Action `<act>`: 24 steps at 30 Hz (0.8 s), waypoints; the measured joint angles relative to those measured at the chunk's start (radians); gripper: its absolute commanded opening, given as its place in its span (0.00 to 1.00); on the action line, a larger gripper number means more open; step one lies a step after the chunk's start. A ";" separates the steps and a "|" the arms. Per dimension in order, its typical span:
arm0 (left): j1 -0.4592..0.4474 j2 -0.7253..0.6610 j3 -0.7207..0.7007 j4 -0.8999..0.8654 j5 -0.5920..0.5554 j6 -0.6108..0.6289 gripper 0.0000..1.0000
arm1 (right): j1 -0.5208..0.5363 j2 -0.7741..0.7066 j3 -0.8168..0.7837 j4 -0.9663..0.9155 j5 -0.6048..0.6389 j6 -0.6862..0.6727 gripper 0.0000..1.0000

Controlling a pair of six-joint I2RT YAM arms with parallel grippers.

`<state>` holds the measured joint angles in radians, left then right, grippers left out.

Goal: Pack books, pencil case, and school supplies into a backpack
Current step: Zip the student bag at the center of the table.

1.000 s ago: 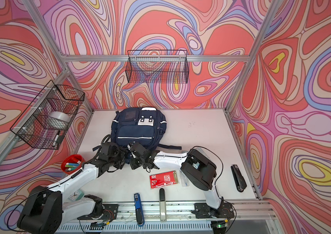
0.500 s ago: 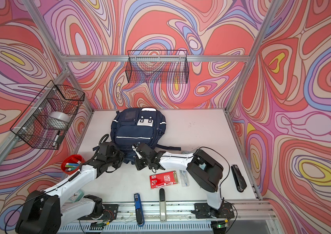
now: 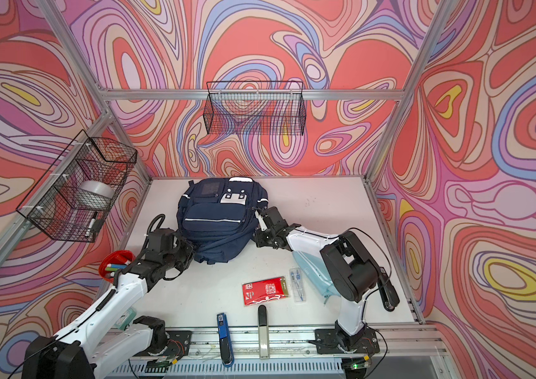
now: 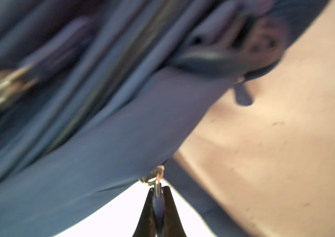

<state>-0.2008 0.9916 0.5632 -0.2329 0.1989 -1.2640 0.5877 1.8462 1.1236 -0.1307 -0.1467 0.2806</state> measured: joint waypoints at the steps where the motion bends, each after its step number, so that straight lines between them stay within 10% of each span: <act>1: 0.002 -0.007 0.000 -0.006 0.002 0.004 0.00 | -0.015 0.019 0.016 -0.003 0.000 -0.005 0.00; 21: 0.018 -0.055 0.000 -0.071 0.022 0.053 0.00 | -0.090 0.132 0.120 -0.044 -0.020 -0.054 0.00; 24: 0.019 -0.054 0.000 -0.072 0.021 0.063 0.50 | -0.096 0.115 0.097 -0.036 -0.052 -0.063 0.06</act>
<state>-0.1818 0.9379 0.5636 -0.3050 0.2195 -1.2011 0.4915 1.9610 1.2205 -0.1665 -0.1989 0.2176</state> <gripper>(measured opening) 0.131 0.072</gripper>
